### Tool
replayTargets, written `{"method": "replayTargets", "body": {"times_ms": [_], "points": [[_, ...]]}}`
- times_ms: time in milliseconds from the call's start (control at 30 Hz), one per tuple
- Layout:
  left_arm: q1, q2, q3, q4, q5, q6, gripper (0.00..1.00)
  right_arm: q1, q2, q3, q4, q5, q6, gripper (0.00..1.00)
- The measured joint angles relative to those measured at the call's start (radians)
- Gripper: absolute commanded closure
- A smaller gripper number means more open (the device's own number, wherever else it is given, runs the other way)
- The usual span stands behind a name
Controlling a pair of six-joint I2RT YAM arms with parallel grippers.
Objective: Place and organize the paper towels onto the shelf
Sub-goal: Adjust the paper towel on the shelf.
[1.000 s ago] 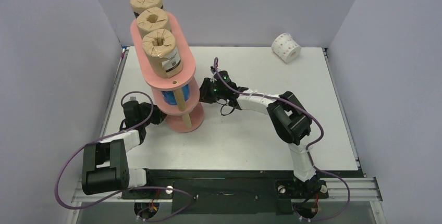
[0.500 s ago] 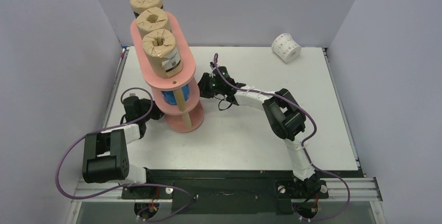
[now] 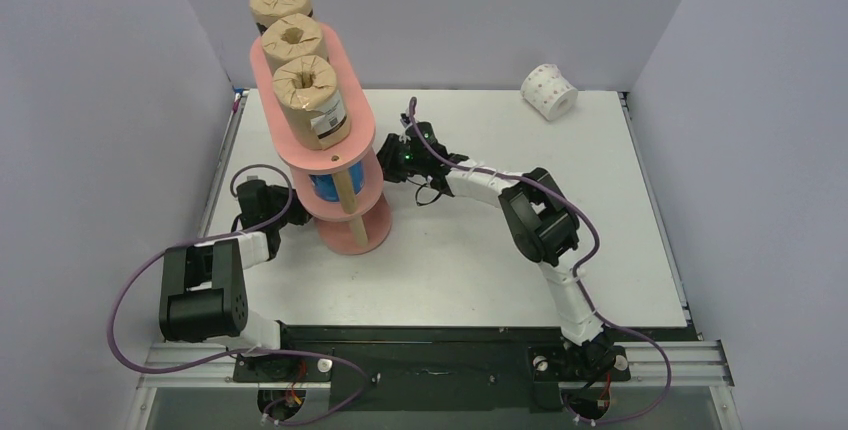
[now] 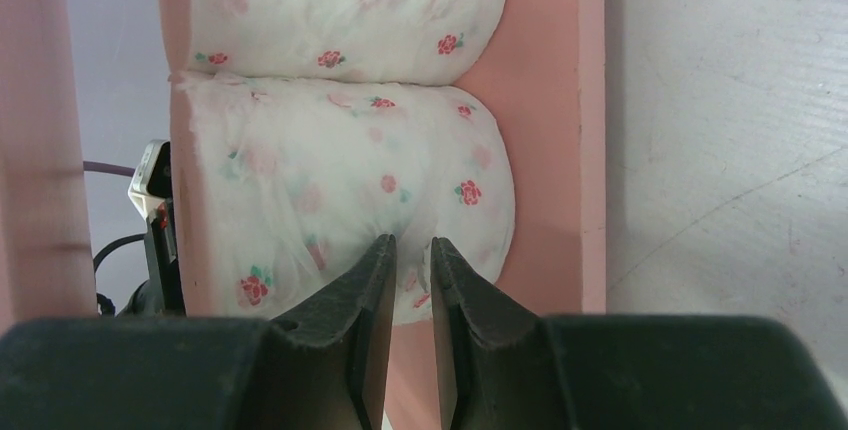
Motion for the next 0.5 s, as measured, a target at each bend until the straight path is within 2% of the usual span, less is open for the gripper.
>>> {"method": "replayTargets", "body": {"times_ms": [500], "points": [[0.0, 0.029, 0.026, 0.005, -0.003, -0.011, 0.97, -0.009, 0.037, 0.052, -0.007, -0.007, 0.025, 0.82]]}}
